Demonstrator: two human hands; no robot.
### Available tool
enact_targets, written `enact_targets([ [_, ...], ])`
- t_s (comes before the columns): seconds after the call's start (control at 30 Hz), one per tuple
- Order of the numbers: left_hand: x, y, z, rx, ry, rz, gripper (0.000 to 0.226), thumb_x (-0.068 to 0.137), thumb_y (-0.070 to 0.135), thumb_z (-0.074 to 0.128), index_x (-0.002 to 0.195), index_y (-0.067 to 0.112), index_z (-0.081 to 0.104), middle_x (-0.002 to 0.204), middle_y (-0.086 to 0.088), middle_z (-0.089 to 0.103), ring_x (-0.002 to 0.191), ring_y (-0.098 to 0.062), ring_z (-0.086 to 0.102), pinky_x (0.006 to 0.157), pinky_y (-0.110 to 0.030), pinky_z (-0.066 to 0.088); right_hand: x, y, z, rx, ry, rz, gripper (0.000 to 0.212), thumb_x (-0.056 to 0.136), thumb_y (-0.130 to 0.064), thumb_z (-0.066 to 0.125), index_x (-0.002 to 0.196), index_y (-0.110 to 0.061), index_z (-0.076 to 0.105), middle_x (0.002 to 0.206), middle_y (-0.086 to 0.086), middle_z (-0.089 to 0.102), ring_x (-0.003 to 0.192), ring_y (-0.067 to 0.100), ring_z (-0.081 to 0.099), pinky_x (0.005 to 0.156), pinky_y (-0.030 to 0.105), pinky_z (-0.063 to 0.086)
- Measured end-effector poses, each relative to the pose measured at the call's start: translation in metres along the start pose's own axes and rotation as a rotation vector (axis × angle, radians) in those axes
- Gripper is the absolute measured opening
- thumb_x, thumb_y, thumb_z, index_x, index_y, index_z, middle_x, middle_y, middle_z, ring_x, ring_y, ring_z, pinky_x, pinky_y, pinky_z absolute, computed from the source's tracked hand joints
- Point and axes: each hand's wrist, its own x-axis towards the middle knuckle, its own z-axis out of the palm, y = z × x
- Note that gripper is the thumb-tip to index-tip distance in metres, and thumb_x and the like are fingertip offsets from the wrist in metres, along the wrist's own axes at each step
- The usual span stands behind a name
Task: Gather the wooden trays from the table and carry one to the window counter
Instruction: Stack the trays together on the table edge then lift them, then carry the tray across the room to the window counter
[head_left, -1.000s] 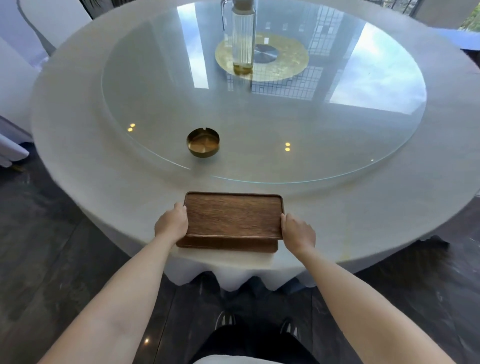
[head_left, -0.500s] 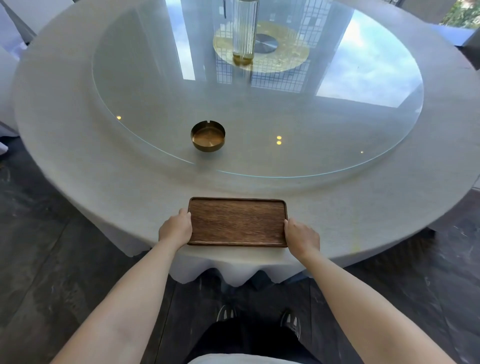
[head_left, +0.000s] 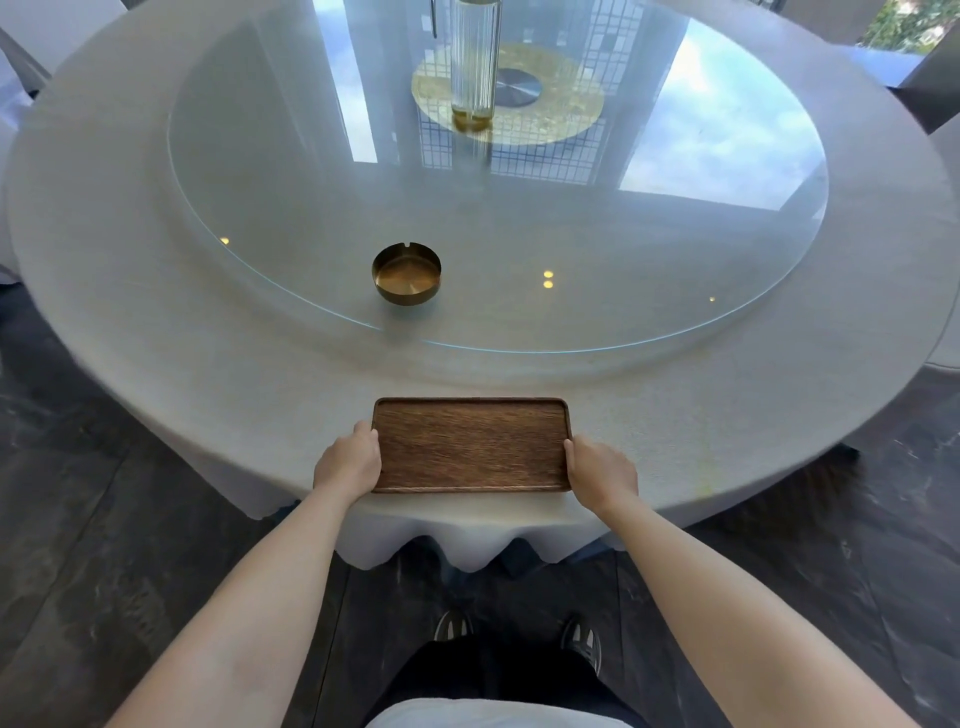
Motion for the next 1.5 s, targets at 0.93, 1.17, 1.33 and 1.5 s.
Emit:
enact_targets([
  [0.93, 0.017, 0.055, -0.009, -0.28, -0.153, -0.078, 0.07, 0.075, 0.063, 0.058, 0.107, 0.001, 0.056, 0.111, -0.017, 0.063, 0.104, -0.033, 0.057, 0.083, -0.037, 0.044, 0.0, 0.031, -0.005, 0.679, -0.122, 0.344, 0.045, 0.09, -0.052, 0.039, 0.098, -0.009, 0.047, 0.097, 0.007, 0.056, 0.086, 0.024, 0.053, 0.07, 0.033, 0.039],
  [1.17, 0.013, 0.181, -0.009, -0.253, -0.196, 0.178, 0.064, 0.074, 0.064, 0.058, 0.1, 0.005, 0.058, 0.105, -0.014, 0.067, 0.099, -0.032, 0.059, 0.077, -0.035, 0.043, -0.025, 0.12, -0.056, 0.769, 0.086, 0.504, 0.05, 0.09, -0.051, 0.039, 0.11, -0.006, 0.048, 0.1, 0.009, 0.058, 0.089, 0.024, 0.055, 0.074, 0.036, 0.045],
  [1.33, -0.014, 0.303, 0.002, -0.19, -0.216, 0.371, 0.066, 0.075, 0.065, 0.055, 0.092, 0.002, 0.062, 0.097, -0.016, 0.068, 0.095, -0.033, 0.061, 0.074, -0.034, 0.042, -0.053, 0.215, -0.099, 0.796, 0.256, 0.636, 0.054, 0.089, -0.053, 0.041, 0.11, -0.004, 0.051, 0.108, 0.014, 0.061, 0.092, 0.027, 0.057, 0.073, 0.035, 0.042],
  [1.5, -0.056, 0.431, 0.023, -0.189, -0.224, 0.534, 0.066, 0.077, 0.059, 0.058, 0.091, -0.004, 0.067, 0.097, -0.021, 0.068, 0.092, -0.035, 0.062, 0.076, -0.035, 0.045, -0.085, 0.321, -0.144, 0.848, 0.434, 0.748, 0.055, 0.088, -0.051, 0.046, 0.111, -0.002, 0.054, 0.112, 0.017, 0.062, 0.1, 0.031, 0.057, 0.074, 0.033, 0.038],
])
